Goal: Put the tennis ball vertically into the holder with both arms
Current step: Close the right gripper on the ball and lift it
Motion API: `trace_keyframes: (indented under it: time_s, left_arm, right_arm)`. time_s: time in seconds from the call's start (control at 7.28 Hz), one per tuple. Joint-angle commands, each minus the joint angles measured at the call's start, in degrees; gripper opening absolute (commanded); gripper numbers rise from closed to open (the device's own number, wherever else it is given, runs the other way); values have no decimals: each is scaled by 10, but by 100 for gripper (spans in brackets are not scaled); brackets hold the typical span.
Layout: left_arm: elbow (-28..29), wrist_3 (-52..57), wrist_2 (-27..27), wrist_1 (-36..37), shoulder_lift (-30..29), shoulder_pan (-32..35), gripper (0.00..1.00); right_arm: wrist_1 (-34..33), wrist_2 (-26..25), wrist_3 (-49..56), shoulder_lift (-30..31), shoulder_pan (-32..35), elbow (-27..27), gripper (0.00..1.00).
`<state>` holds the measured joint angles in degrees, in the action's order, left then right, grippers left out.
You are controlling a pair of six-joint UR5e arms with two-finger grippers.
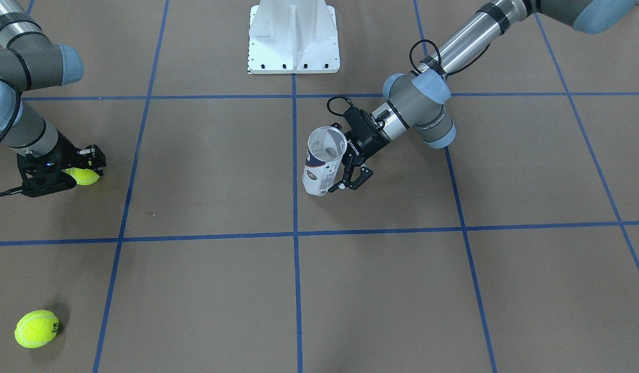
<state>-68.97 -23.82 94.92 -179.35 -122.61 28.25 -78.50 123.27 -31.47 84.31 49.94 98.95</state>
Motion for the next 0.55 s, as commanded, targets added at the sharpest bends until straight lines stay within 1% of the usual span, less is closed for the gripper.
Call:
trace_keyframes:
  time_s: [0.0,0.14,0.27,0.41]
  left_arm:
    - [1,0,0,0,0,0,99]
    - [1,0,0,1,0,0,99]
    - [3,0,0,1,0,0,99]
    - [5,0,0,0,0,0,99]
  right_arm:
    - [-5,37,0,-5,28,25,0]
    - [-7,83,1,-28,71,27,0]
    - [-5,93,1,-42,86,36,0]
    - [-6,101,-7,-75,89,36,0]
